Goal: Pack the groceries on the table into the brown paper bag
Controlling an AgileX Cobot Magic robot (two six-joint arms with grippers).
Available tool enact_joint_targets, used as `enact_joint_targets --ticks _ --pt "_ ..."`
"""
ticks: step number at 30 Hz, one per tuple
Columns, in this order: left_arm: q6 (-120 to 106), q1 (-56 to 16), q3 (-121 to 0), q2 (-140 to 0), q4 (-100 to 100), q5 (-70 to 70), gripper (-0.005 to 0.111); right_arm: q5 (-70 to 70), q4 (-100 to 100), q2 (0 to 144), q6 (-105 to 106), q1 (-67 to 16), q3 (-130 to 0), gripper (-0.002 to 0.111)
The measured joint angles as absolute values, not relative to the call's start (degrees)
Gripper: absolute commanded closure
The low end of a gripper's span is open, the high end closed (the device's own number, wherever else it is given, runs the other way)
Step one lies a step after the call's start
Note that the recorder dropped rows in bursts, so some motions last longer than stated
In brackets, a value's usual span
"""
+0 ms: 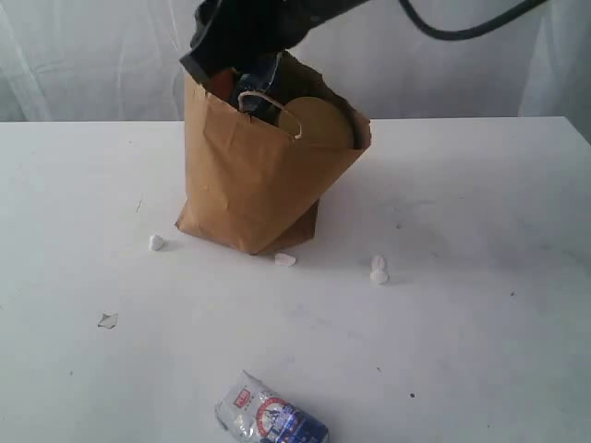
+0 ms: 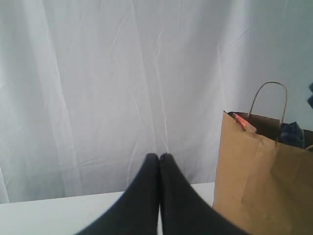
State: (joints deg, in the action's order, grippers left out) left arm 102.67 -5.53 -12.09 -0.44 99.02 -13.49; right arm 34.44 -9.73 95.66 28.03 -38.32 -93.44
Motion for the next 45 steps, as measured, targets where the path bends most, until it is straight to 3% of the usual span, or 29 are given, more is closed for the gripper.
enact_joint_targets --ticks 8,19,30,34,41,45 --pt "102.7 -5.5 -12.1 -0.4 99.0 -13.5 0.107 56.7 3.3 89.6 17.7 -38.3 -93.4 0.108" --pt "102.7 -5.5 -12.1 -0.4 99.0 -13.5 0.107 68.9 12.7 80.2 7.8 -38.3 -90.7 0.108" --pt "102.7 -5.5 -12.1 -0.4 99.0 -13.5 0.107 64.2 12.6 78.4 4.8 -38.3 -64.3 0.108" --pt "102.7 -5.5 -12.1 -0.4 99.0 -13.5 0.107 57.3 12.9 81.8 0.0 -38.3 -57.1 0.101" --pt "102.7 -5.5 -12.1 -0.4 99.0 -13.5 0.107 52.4 13.0 91.0 -8.5 -35.1 -55.4 0.063" --pt "102.7 -5.5 -12.1 -0.4 99.0 -13.5 0.107 50.2 13.0 96.2 -9.1 -31.5 -57.9 0.062"
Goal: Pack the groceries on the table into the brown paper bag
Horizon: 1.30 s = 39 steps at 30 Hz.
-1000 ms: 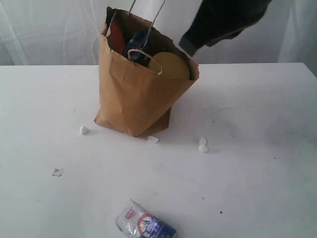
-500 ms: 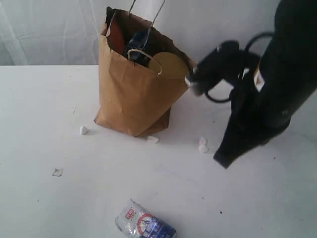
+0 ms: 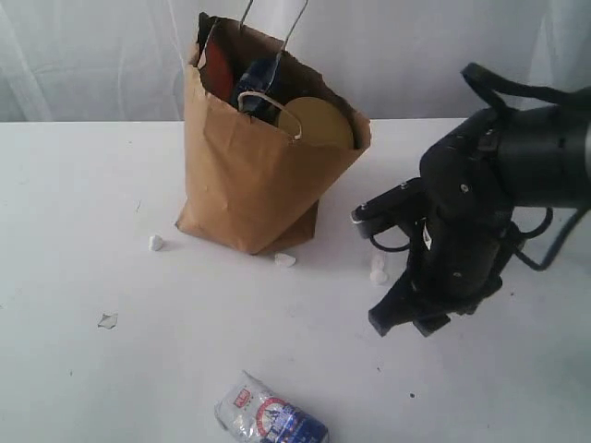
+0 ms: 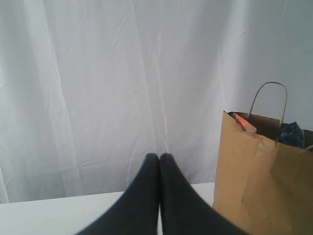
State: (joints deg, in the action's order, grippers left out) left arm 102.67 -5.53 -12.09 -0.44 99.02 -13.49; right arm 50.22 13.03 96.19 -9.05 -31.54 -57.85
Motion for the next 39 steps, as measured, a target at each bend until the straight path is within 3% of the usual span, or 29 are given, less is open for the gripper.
enact_joint_targets --ticks 9,22,39 --pt "102.7 -5.5 -12.1 -0.4 99.0 -13.5 0.107 47.3 9.0 104.6 -9.3 -28.3 -72.9 0.066" --pt "102.7 -5.5 -12.1 -0.4 99.0 -13.5 0.107 42.4 6.0 113.5 -9.3 -28.1 -74.7 0.068" --pt "102.7 -5.5 -12.1 -0.4 99.0 -13.5 0.107 38.1 5.9 103.6 -9.3 -28.1 -74.7 0.068"
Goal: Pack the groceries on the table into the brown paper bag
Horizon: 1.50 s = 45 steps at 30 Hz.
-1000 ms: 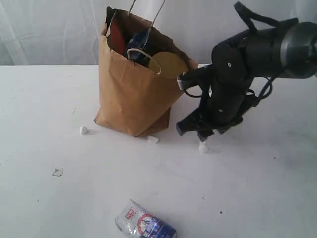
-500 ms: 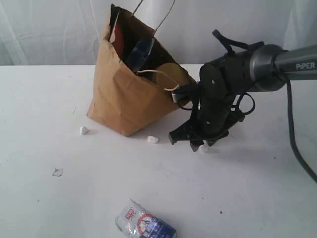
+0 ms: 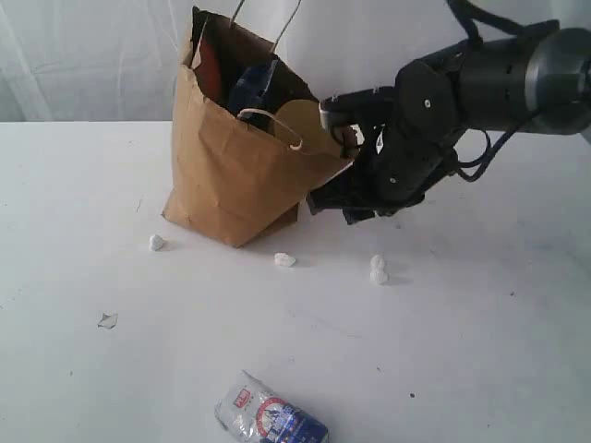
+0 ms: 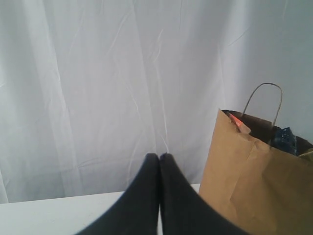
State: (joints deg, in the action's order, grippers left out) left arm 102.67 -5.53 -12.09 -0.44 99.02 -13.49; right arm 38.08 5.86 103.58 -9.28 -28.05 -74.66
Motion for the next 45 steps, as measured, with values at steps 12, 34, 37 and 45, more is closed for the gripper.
enact_joint_targets --ticks 12,34,37,45 --pt "102.7 -5.5 -12.1 -0.4 99.0 -13.5 0.107 39.0 8.8 90.7 -9.3 -28.1 -74.7 0.078" --pt "102.7 -5.5 -12.1 -0.4 99.0 -13.5 0.107 43.6 -29.3 92.5 36.3 -5.6 -59.8 0.108" --pt "102.7 -5.5 -12.1 -0.4 99.0 -13.5 0.107 43.5 -37.6 93.1 45.2 -6.3 -59.8 0.107" --pt "102.7 -5.5 -12.1 -0.4 99.0 -13.5 0.107 41.3 -38.5 97.3 47.7 -8.2 -59.8 0.065"
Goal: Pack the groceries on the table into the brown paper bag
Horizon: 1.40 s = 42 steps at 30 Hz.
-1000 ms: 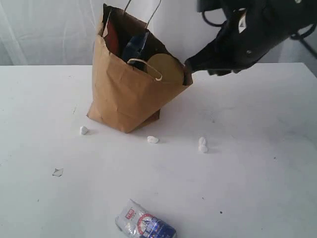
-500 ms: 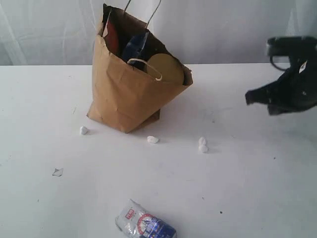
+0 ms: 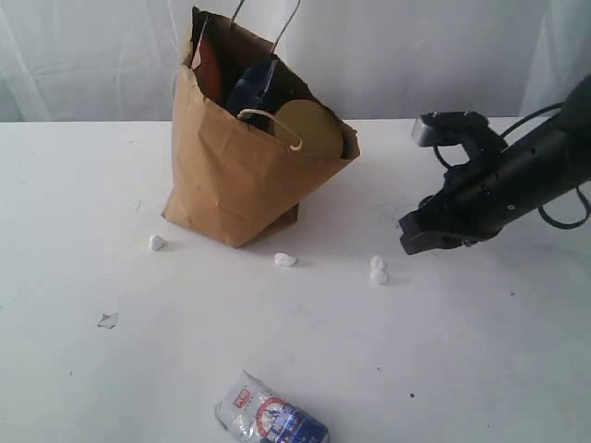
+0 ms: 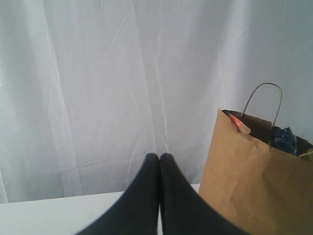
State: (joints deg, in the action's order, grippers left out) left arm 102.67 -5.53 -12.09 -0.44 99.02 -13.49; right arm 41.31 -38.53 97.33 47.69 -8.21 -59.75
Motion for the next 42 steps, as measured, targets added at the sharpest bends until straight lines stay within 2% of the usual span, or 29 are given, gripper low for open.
enact_joint_targets --ticks 3,6,14,27,35,42 --pt "102.7 -5.5 -12.1 -0.4 99.0 -13.5 0.107 39.3 -38.6 100.5 48.5 -11.3 -59.8 0.063" --pt "102.7 -5.5 -12.1 -0.4 99.0 -13.5 0.107 31.6 -36.9 103.6 49.4 -14.6 -59.8 0.063" --pt "102.7 -5.5 -12.1 -0.4 99.0 -13.6 0.107 24.2 -34.2 107.7 47.9 -16.7 -59.8 0.064" --pt "102.7 -5.5 -12.1 -0.4 99.0 -13.7 0.107 21.8 -33.7 110.2 47.5 -18.9 -59.8 0.078" --pt "102.7 -5.5 -12.1 -0.4 99.0 -13.8 0.107 22.1 -33.6 110.4 46.1 -18.9 -59.8 0.104" --pt "102.7 -5.5 -12.1 -0.4 99.0 -13.8 0.107 30.6 -33.6 103.7 41.1 -18.9 -59.8 0.105"
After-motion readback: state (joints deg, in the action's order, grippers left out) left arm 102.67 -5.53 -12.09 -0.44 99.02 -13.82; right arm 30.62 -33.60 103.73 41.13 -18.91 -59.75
